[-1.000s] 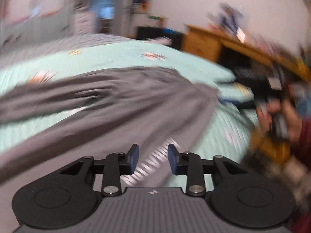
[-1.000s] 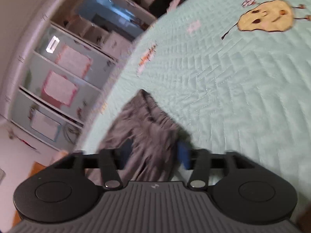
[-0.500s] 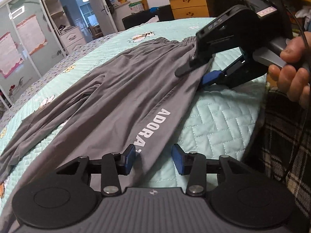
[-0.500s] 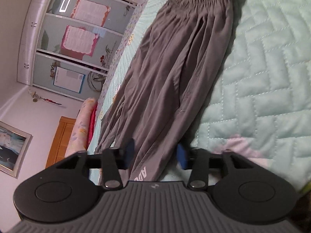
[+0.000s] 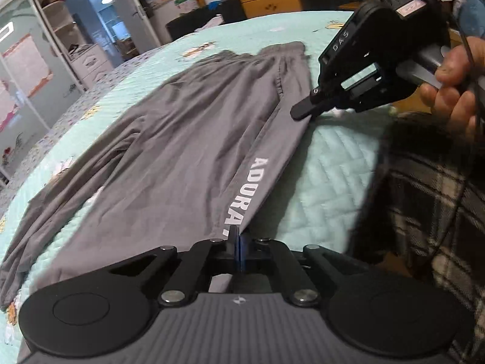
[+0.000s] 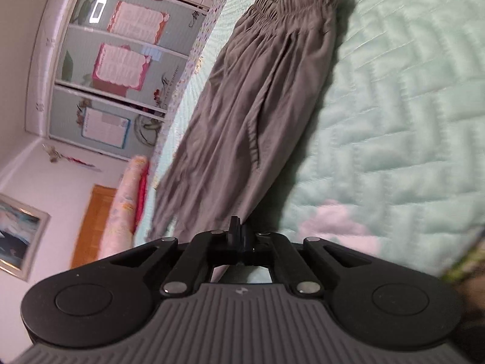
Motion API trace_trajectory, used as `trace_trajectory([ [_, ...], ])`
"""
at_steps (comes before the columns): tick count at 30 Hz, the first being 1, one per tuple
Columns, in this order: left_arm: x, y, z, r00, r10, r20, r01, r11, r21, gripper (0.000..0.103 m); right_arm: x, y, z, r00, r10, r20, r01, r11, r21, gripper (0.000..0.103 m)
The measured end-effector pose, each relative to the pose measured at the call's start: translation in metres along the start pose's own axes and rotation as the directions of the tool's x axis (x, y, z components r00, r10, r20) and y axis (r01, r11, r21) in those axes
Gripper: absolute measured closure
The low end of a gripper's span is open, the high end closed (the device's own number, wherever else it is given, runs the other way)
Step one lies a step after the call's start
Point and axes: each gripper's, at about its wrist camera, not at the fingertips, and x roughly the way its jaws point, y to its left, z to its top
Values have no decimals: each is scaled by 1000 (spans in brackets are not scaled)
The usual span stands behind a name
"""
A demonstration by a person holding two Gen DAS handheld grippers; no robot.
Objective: Fold clothes
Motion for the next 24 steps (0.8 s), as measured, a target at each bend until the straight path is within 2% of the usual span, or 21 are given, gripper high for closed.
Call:
trace_trajectory([
  [2,3,-8,-3,1000,10,-7,-10,999,43,103,-5,-6,-2,1000,-9,-4,9,1000,3,103],
  [8,5,10,-5,993,-113,29,115,989,-92,102,-11,-8,-3,999,-31,8,32,999,-29,103],
  [12,2,10,-10,995,-98,33,101,988,-114,98,-17,-12,1,999,-39,-1,39,999,-22,103],
  [13,-2,16,-13,994,-102,39,106,984,-140,94,-20,-13,2,999,-47,5,47,999,-20,103],
  [14,-5,22,-15,993,-105,45,111,980,-166,85,-24,-13,3,998,-62,15,63,998,-22,103],
  [16,-26,40,-28,991,-96,92,117,956,-268,76,-35,-10,5,993,-108,53,110,993,-36,103],
  [17,-37,56,-38,988,-86,125,124,929,-348,75,-42,-6,5,987,-138,85,143,989,-47,103],
  [18,-49,72,-49,985,-72,158,134,895,-426,75,-47,0,6,978,-166,124,176,981,-78,99],
  [19,-59,92,-62,983,-34,180,123,848,-515,74,-52,8,6,967,-191,169,212,970,-119,98],
  [20,-67,111,-79,985,44,169,68,796,-601,73,-54,18,6,959,-197,204,233,958,-166,98],
  [21,-74,131,-96,981,121,149,14,732,-681,72,-54,29,6,953,-192,234,244,945,-218,98],
  [23,-80,168,-133,967,255,0,-153,583,-798,74,-39,48,4,961,-158,228,225,923,-311,92],
  [24,-83,179,-152,952,293,-86,-234,520,-822,75,-30,58,3,967,-138,216,210,911,-355,82],
])
